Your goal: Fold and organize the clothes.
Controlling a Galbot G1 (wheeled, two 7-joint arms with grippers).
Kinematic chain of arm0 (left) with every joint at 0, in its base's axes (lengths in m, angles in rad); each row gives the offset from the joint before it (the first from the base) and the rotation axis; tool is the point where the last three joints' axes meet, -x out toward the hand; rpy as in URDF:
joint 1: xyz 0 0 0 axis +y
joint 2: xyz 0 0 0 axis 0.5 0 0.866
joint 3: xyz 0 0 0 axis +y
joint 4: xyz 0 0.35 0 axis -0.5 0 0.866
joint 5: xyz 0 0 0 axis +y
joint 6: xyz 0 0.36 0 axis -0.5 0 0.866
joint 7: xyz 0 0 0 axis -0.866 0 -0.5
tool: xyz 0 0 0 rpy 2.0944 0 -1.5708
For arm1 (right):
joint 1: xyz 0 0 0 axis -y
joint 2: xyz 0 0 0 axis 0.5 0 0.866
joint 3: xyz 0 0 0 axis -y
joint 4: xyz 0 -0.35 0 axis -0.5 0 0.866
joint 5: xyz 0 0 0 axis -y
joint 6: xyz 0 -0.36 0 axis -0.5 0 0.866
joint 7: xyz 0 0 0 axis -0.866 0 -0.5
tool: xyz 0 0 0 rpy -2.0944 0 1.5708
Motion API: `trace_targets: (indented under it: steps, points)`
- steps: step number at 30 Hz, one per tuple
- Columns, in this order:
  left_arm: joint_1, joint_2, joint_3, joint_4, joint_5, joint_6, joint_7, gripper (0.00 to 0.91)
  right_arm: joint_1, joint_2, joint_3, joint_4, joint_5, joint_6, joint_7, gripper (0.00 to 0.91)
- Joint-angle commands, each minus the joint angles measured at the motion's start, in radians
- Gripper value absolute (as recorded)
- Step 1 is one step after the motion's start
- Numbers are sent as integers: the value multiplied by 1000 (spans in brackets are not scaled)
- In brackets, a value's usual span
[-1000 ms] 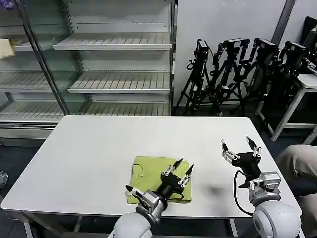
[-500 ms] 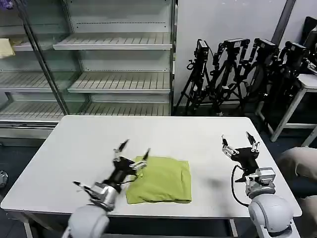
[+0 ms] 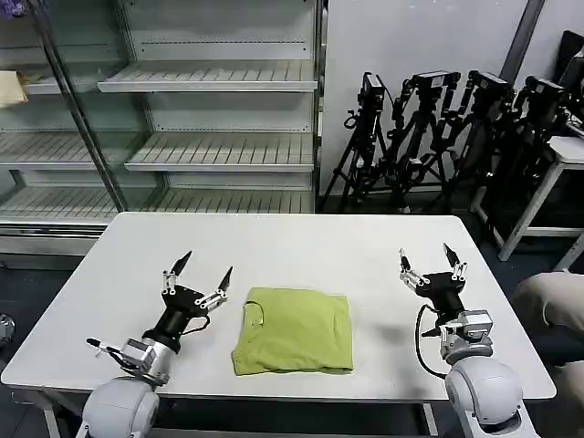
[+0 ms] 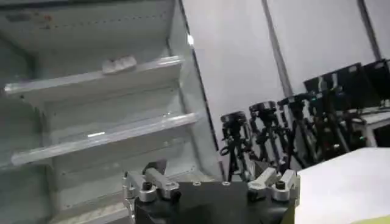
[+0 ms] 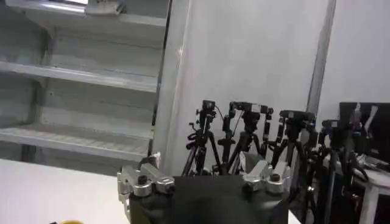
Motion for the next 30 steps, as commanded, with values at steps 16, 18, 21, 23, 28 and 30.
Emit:
trace_targets:
  steps: [16,18,21,23,28,30]
  points:
    - [-60,37,-64,69,-16,-12,43,907,41,75,-45,-59,-140,62,-76,907]
    - [-60,42,-62,79,-15,-22,52,907,31,82,-36,-56,-147,65,-77,907]
    - [-67,44,-63,99,-1,-45,70,907,33,85,-31,-67,-149,66,-69,907]
    - [-70,41,-69,102,-3,-45,69,907,36,83,-34,-73,-153,65,-62,907]
    - [-30,-6,-83,59,-8,-46,80,907,62,59,-60,-69,-152,53,-50,907]
    - [-21,-22,-86,52,-7,-49,82,907,78,47,-79,-75,-151,49,-47,907]
